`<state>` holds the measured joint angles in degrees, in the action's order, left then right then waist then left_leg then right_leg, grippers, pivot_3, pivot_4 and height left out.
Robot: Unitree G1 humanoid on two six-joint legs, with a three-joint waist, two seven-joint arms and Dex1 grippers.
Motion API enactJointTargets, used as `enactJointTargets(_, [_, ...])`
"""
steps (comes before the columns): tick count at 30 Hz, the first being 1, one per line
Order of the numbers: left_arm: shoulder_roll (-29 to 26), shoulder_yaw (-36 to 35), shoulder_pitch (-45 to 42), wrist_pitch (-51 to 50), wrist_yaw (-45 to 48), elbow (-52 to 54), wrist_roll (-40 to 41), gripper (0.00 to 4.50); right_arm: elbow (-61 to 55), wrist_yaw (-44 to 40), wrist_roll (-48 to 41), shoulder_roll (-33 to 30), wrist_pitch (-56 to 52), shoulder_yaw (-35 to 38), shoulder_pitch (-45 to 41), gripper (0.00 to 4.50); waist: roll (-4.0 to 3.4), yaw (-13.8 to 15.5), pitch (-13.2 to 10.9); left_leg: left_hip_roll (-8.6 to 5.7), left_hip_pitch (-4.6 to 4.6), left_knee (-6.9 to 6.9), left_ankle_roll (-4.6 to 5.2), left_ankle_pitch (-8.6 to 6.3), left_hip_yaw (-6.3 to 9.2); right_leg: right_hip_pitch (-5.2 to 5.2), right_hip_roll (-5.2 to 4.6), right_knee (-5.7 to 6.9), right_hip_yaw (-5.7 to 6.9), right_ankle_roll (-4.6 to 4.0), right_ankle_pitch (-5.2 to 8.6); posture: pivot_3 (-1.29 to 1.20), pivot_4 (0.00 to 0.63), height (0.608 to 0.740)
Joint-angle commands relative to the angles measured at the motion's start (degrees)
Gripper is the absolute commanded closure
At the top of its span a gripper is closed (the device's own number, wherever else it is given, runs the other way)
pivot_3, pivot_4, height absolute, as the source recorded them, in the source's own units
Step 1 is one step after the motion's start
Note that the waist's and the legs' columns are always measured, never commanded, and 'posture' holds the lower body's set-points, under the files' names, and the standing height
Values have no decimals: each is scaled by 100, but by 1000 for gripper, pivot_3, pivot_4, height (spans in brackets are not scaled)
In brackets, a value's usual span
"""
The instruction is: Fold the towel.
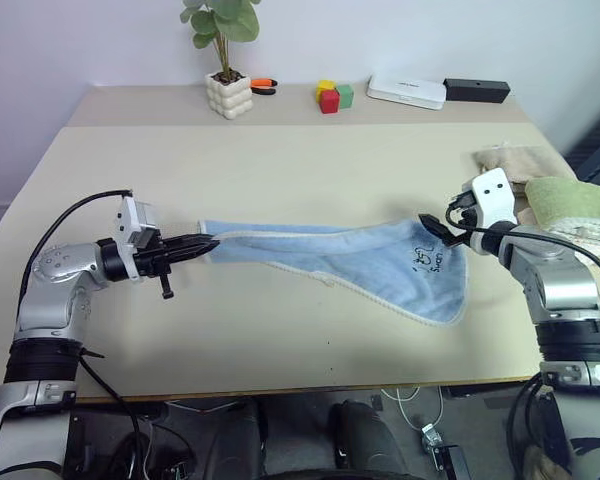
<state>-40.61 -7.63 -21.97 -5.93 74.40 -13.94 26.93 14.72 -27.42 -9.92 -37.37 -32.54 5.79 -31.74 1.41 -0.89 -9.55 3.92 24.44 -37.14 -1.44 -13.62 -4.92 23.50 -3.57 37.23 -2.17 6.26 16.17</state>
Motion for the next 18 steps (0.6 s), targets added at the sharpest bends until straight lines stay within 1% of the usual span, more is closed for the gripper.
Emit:
enactJointTargets(1, [-1,-95,109,-117,-62,398,135,4451,239,294,64,41,-84,226,-281,0,0,-2,0,0,0,0,0,0,0,0,0,0,0,0,0,0,150,735])
enactJointTargets(5, [35,-37,214,-145,-137,641,59,4451,711,498,115,221,-285,132,-504,0,0,-1,0,0,0,0,0,0,-1,0,0,0,-2,0,0,0,150,735])
enactJointTargets(8, [46,-44,236,-201,-170,729,69,4451,861,502,54,299,-668,129,-590,0,0,5,0,0,0,0,0,0,-1,0,0,0,-2,0,0,0,150,735])
enactJointTargets(17, [42,-7,294,-154,-204,831,8,4451,1095,287,79,189,-1219,54,-549,0,0,13,0,0,-1,-1,0,0,-2,-2,-1,-1,-3,0,0,0,150,735])
enactJointTargets(18, [42,4,288,-133,-207,823,-13,4484,1065,258,37,201,-1295,78,-539,264,2,16,2,-1,-1,-1,0,0,-2,-2,-1,-1,-3,0,0,0,150,735])
